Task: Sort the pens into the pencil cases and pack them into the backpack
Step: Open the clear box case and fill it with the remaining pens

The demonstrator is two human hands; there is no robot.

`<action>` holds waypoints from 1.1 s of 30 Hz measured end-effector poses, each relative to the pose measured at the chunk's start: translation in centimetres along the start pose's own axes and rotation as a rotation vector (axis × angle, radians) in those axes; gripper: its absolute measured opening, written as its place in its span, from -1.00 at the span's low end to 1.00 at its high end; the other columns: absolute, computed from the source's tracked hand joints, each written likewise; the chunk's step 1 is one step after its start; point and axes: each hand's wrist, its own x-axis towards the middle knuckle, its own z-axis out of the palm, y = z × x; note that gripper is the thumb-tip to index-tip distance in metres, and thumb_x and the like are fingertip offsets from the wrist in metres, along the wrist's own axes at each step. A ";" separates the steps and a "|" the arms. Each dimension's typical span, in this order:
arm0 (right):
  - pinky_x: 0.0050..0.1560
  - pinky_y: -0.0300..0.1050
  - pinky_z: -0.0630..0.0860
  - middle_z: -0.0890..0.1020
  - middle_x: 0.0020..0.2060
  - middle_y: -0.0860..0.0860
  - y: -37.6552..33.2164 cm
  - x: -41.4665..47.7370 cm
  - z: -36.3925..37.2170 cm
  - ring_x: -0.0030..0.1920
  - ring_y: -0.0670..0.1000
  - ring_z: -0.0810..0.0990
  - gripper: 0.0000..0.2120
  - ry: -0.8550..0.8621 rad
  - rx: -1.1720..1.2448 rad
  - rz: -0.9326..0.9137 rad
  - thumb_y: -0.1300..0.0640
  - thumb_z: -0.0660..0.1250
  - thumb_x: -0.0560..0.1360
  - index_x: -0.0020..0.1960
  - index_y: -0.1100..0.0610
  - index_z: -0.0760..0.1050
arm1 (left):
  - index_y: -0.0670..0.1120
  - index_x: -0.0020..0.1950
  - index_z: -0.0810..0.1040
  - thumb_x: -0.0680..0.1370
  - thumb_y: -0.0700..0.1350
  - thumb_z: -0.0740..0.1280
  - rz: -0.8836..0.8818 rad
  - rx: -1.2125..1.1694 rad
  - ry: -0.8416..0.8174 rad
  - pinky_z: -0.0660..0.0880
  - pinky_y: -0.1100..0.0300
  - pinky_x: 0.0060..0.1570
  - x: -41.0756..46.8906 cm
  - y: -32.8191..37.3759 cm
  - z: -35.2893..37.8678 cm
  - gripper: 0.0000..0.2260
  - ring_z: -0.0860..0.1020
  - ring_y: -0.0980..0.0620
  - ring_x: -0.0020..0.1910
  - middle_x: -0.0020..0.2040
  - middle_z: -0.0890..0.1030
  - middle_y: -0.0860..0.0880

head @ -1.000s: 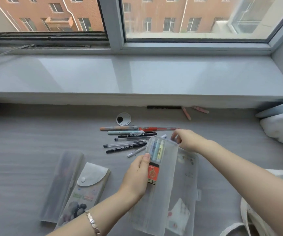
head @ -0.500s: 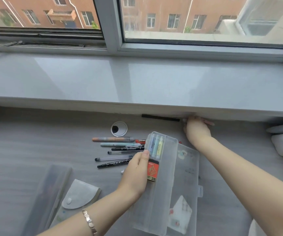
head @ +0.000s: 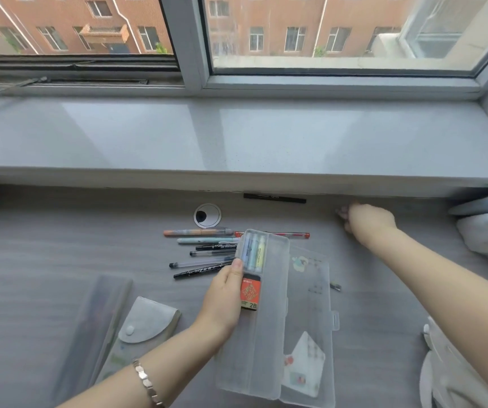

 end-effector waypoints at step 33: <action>-0.23 -0.16 0.47 0.57 -0.29 -0.01 -14.4 -29.2 3.9 -0.23 0.04 0.56 -0.71 0.352 0.690 -0.341 -0.12 0.11 0.43 -0.20 0.07 0.46 | -0.11 0.13 0.32 0.60 0.08 0.07 0.004 -0.280 0.361 0.41 0.16 -0.17 -9.4 -2.3 -3.2 -0.72 0.50 0.13 -0.18 -0.18 0.53 0.03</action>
